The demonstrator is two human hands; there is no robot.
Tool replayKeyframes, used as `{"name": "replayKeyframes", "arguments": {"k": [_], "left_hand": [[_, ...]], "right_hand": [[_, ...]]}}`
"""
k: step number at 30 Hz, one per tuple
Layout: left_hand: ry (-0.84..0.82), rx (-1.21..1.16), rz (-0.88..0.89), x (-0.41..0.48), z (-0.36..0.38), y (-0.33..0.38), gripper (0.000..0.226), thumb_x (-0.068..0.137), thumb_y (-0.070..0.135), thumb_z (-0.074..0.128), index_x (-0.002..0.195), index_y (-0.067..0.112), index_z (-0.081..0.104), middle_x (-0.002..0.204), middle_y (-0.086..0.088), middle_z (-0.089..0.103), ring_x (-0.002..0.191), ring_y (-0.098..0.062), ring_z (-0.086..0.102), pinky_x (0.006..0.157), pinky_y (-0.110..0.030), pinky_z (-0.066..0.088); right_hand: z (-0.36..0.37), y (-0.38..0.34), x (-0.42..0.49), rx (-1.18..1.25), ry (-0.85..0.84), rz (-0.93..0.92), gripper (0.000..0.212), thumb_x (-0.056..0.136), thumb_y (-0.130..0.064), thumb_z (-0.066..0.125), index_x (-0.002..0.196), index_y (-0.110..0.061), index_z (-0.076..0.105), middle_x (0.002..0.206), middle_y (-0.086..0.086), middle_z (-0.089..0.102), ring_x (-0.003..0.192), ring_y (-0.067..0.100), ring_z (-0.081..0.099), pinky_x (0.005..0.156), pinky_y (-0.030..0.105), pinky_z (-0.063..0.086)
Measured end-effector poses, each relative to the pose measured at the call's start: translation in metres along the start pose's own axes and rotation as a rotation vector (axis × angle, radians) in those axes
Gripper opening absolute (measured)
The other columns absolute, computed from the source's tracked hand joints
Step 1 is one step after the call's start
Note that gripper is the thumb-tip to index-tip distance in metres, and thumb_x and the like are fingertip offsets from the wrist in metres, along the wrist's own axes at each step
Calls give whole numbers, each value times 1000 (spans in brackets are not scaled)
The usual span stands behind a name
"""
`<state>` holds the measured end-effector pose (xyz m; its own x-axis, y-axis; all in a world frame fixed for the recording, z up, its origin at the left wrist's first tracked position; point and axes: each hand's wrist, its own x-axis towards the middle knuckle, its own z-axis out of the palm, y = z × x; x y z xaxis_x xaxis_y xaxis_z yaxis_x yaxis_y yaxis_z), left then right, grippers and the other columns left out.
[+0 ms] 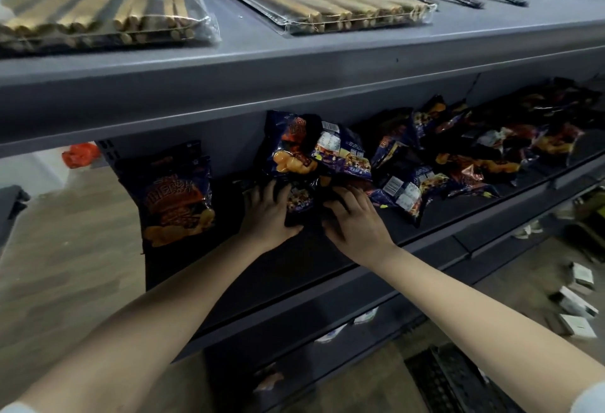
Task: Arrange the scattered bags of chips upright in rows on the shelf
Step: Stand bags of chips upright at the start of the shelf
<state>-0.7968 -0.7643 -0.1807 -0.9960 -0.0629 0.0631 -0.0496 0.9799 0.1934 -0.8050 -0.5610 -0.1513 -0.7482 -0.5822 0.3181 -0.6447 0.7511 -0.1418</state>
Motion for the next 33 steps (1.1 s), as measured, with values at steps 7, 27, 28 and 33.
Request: {"name": "replayKeyframes", "arguments": {"k": [7,27,28,33], "left_hand": [[32,108,-6,1,-2,6,84,82,52,59,146,21,14,148,-13,22,131,-41,22,109,-55,24],[261,53,258,-26,-31,-7,55,88,36,57,136,13,43,118,-12,59,103,-35,56,82,-41,48],[298,5,278,-28,-37,-9,53,86,34,61,132,12,47,111,-12,63,96,-33,60,75,-38,49],[433,-39,262,-34,-64,-12,44,87,37,58,124,13,53,95,-6,68,75,-25,65,52,-27,41]], "right_hand": [[6,6,-5,24,-4,27,38,87,-25,64,119,-4,61,130,20,51,128,42,40,108,53,32],[10,7,-4,59,-41,56,40,91,-27,57,126,-9,55,133,15,48,126,35,37,110,42,27],[9,6,-3,59,-35,46,40,91,-27,57,126,-9,55,132,15,49,126,36,38,110,43,28],[7,-3,7,110,-35,19,42,93,-27,53,132,-12,49,130,10,48,125,30,37,107,38,30]]}}
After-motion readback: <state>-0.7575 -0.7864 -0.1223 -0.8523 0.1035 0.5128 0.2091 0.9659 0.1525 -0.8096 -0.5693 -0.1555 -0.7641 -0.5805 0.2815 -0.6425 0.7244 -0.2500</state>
